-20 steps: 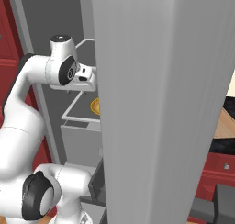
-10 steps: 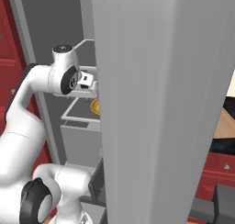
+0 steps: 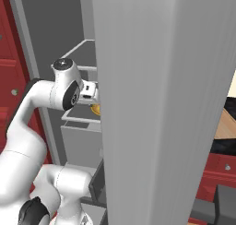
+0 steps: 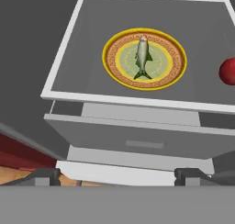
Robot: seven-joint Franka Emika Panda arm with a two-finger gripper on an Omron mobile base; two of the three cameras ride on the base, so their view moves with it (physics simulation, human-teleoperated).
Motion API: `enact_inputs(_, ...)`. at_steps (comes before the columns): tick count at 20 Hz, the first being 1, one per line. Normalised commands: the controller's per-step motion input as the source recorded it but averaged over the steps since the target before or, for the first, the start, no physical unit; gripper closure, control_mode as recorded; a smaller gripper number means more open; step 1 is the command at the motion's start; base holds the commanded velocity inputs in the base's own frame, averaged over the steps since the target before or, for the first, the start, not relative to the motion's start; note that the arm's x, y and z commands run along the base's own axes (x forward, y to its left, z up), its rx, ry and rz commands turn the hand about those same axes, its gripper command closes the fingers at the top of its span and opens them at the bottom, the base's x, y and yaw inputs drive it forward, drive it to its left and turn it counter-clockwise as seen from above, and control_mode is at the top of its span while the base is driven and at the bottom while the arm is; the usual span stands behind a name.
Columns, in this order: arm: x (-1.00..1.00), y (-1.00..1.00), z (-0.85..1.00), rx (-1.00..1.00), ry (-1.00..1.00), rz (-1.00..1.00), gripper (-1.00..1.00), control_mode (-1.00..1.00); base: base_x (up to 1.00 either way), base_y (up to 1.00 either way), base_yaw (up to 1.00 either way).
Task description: Retrieve the fish from the fridge and place it on the cutting board.
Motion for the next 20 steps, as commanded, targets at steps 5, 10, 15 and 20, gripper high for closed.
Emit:
enact_inputs(5,0.07,-0.11,0.0,0.0,-0.01,0.0,-1.0,-1.0,0.0,0.0,0.0)
enact_inputs(10,0.22,-0.11,-0.02,0.0,0.0,0.0,-1.0,-1.0,0.0,0.0,0.0)
enact_inputs(15,0.39,-0.14,-0.07,0.0,0.0,0.0,-1.0,-1.0,0.0,0.0,0.0)
enact_inputs(20,0.39,-0.11,-0.28,0.0,0.0,0.0,-1.0,-1.0,0.0,0.0,0.0)
